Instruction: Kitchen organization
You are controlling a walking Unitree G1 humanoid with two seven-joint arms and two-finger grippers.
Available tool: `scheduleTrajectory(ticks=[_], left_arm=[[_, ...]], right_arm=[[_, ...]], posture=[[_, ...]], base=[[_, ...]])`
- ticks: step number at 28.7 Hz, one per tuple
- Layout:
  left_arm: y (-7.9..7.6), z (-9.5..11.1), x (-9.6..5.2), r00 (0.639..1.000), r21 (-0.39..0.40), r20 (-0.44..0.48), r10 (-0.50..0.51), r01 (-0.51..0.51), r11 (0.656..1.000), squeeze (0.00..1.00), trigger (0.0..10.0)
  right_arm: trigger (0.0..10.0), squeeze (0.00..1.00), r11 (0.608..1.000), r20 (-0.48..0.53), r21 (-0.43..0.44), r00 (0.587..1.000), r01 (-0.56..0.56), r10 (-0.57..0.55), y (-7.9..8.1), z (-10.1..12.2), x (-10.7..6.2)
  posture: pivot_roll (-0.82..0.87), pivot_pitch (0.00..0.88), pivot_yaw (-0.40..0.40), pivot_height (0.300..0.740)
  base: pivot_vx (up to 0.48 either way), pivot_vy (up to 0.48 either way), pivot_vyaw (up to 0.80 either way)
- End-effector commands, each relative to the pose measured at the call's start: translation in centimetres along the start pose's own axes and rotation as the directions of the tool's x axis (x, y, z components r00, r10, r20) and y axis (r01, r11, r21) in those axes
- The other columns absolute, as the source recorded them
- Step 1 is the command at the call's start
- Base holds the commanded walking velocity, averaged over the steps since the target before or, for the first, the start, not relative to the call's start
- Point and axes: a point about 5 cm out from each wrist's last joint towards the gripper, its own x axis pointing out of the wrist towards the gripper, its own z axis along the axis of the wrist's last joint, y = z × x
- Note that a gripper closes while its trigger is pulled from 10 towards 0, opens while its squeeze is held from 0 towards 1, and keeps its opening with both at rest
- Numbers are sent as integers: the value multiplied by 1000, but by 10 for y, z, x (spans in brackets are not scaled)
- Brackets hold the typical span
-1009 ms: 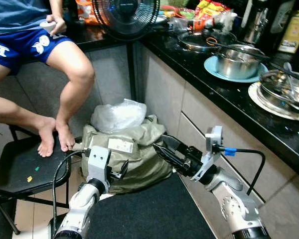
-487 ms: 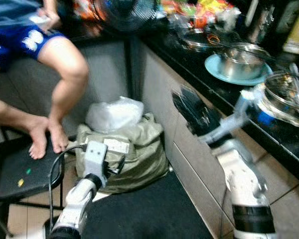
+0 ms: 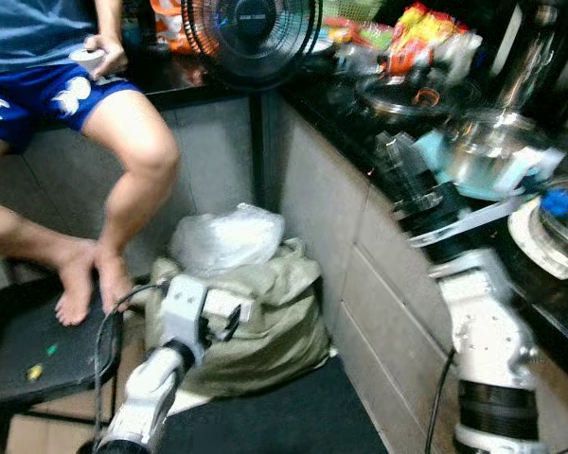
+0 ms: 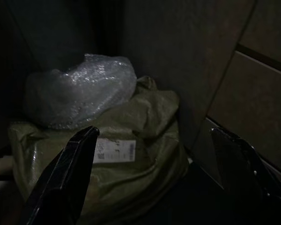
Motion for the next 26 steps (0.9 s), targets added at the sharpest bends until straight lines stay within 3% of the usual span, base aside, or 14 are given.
scheduleTrajectory(ticks=[1,10,26], left_arm=[[-1,-3,-1,1000,-1,-18,-5,5,1000,0,10000],[-2,-3,-1,1000,-16,-19,-6,6,1000,0,10000],[-2,-3,-1,1000,-38,-10,-11,10,999,0,10000]], right_arm=[[10000,0,1000,-20,-6,999,25,-25,-4,0,0],[10000,0,991,-74,-50,989,122,-126,-15,-5,2],[10000,0,988,-69,-60,987,139,-143,-19,0,4]], posture=[[105,0,21,736],[104,0,21,736],[106,0,17,736]], base=[[409,0,0],[268,0,0],[0,0,-785]])
